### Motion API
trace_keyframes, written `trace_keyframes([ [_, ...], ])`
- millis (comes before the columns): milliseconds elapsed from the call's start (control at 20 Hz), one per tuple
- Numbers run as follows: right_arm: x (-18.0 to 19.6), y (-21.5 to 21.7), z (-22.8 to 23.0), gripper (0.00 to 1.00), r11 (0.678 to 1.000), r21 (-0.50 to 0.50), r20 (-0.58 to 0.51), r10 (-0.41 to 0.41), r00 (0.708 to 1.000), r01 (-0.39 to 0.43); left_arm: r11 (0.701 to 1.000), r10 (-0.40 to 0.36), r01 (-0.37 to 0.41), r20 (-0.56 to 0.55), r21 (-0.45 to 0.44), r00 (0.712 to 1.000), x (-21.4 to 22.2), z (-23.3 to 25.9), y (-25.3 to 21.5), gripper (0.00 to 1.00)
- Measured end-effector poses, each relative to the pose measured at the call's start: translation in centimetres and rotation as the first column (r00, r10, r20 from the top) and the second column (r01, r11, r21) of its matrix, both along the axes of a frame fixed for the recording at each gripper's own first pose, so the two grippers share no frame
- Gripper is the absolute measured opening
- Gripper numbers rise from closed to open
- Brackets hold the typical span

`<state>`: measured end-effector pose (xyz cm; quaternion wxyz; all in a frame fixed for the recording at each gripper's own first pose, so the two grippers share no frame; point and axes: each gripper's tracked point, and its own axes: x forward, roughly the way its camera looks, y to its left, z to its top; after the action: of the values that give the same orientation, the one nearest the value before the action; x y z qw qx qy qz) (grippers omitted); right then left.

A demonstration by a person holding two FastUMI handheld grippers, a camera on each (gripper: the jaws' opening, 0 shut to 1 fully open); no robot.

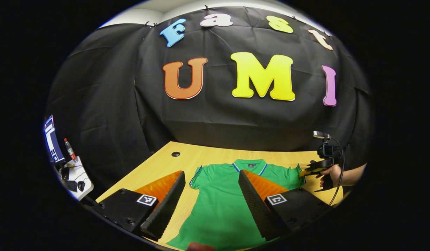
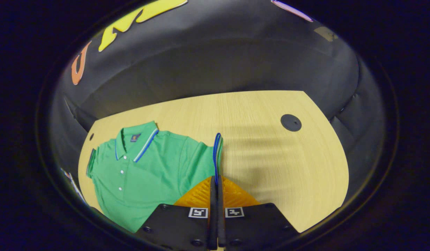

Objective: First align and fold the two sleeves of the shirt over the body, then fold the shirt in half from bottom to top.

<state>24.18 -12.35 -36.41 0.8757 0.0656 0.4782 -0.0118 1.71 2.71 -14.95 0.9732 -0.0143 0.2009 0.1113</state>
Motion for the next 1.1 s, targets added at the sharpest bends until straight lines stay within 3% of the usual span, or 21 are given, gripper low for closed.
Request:
trace_keyframes([
  [250,0.4,2.4,3.5,0.03,0.998,0.032,0.046,-0.059,0.997,0.057,0.999,0.001,-0.001,0.003,-0.049,1.000,-0.7,-0.3,0.3,0.99],
  [500,1.2,9.0,5.2,0.03,0.999,0.021,0.082,-0.026,0.996,0.024,0.998,0.033,-0.032,0.008,-0.062,0.999,-2.1,-0.1,3.6,0.99],
  [1000,2.4,20.6,-2.0,0.03,0.999,0.035,-0.006,-0.002,1.000,0.002,0.984,0.178,-0.179,-0.054,-0.021,0.983,-7.9,-0.7,12.1,0.99],
  [1100,2.7,21.8,-2.4,0.13,0.999,0.053,0.002,0.007,1.000,-0.007,0.981,0.194,-0.195,-0.055,-0.011,0.979,-8.5,-0.6,13.3,0.99],
])
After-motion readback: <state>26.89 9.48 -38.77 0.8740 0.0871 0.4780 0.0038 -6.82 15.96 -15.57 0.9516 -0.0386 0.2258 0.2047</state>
